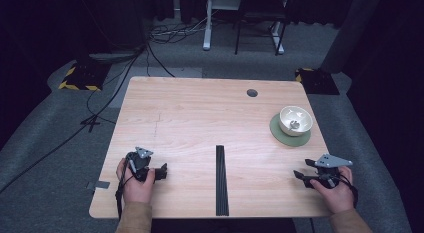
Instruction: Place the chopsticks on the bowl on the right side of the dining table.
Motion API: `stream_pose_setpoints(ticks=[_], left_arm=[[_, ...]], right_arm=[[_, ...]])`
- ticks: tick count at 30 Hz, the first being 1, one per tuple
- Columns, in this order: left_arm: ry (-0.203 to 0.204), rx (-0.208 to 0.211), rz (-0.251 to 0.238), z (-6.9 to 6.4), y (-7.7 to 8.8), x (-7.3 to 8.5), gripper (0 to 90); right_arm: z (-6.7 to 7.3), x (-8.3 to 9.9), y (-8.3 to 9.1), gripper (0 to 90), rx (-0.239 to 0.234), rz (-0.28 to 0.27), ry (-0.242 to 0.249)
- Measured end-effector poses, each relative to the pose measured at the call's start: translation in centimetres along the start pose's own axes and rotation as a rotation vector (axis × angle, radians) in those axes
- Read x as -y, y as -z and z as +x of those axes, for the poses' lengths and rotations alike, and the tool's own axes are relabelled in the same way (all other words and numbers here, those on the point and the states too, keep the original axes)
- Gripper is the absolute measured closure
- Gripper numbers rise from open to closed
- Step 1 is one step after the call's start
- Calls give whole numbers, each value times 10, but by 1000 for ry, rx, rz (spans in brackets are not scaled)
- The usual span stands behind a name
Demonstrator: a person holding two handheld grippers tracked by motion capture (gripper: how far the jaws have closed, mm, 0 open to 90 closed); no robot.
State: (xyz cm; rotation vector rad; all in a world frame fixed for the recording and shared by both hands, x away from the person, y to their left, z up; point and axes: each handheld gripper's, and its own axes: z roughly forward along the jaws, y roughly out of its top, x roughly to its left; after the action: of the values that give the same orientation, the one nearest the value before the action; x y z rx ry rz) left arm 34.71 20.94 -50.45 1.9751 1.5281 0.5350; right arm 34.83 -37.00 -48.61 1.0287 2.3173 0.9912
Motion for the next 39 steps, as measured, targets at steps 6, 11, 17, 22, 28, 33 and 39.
stream_pose_setpoints(ticks=[6,11,17,22,28,33,39], left_arm=[[0,-1,1,0,0,0,1],[1,-2,3,0,0,0,1],[1,-3,2,0,0,0,1],[0,-3,2,0,0,0,1],[1,-3,0,0,0,0,1],[1,-1,-1,0,0,1,1],[1,-3,2,0,0,0,1]], right_arm=[[18,-12,15,314,-68,-37,-27],[31,-25,23,314,-118,-50,-68],[42,-40,27,315,-158,-52,-43],[51,-53,26,315,-186,-58,-17],[62,-71,15,317,-240,-60,13],[70,-83,6,317,-263,-65,35],[83,-98,-11,317,-313,-65,61]])
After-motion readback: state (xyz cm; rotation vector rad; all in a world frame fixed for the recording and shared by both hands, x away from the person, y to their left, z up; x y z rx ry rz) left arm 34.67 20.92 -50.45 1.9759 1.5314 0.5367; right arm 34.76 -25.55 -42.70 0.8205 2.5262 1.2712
